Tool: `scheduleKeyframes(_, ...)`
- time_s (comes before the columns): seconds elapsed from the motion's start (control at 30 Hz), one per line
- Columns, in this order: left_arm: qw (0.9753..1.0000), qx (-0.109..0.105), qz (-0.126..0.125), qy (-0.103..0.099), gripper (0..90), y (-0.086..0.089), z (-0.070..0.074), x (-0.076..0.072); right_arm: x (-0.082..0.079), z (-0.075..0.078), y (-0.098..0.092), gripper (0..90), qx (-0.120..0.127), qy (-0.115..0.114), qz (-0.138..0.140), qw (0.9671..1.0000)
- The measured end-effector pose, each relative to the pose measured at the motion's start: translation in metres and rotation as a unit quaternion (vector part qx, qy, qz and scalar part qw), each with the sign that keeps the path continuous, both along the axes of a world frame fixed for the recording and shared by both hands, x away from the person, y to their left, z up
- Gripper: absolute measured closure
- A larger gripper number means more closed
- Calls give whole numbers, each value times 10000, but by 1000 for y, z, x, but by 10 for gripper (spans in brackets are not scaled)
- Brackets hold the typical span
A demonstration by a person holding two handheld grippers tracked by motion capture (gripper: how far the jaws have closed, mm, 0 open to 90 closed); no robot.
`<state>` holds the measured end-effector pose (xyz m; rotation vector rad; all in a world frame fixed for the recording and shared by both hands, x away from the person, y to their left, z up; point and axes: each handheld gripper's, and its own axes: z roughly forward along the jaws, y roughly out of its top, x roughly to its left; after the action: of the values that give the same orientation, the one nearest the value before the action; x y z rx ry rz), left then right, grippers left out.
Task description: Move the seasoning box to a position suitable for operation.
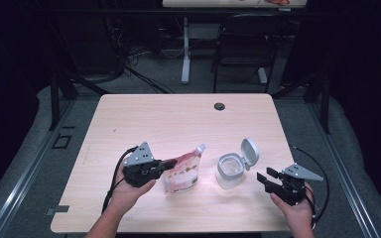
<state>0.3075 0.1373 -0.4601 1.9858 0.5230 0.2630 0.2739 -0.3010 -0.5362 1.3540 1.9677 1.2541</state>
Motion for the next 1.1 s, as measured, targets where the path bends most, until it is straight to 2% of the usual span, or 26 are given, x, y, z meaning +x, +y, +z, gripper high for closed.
scheduleKeyframes(0.13,10000,2,29,21,879,4,-1,-1,0,2,2,507,22,-24,54,10000)
scheduleKeyframes(0.27,9998,-126,85,85,825,7,-3,-1,-2,5,8,501,105,-92,155,9998)
scheduleKeyframes(0.43,9998,-136,141,71,741,7,-4,-3,-3,9,12,494,200,-158,211,9995)
scheduleKeyframes(0.57,9995,-104,286,118,696,10,-5,-6,-1,13,16,492,349,-250,262,9987)
scheduleKeyframes(0.77,9988,-146,395,229,626,20,-7,-10,8,20,24,514,299,-308,207,9989)
scheduleKeyframes(0.9,9985,-81,449,310,603,24,-11,-15,14,28,31,545,173,-471,192,9986)
scheduleKeyframes(1.1,9980,51,544,308,598,32,-15,-17,21,31,35,599,92,-444,191,9988)
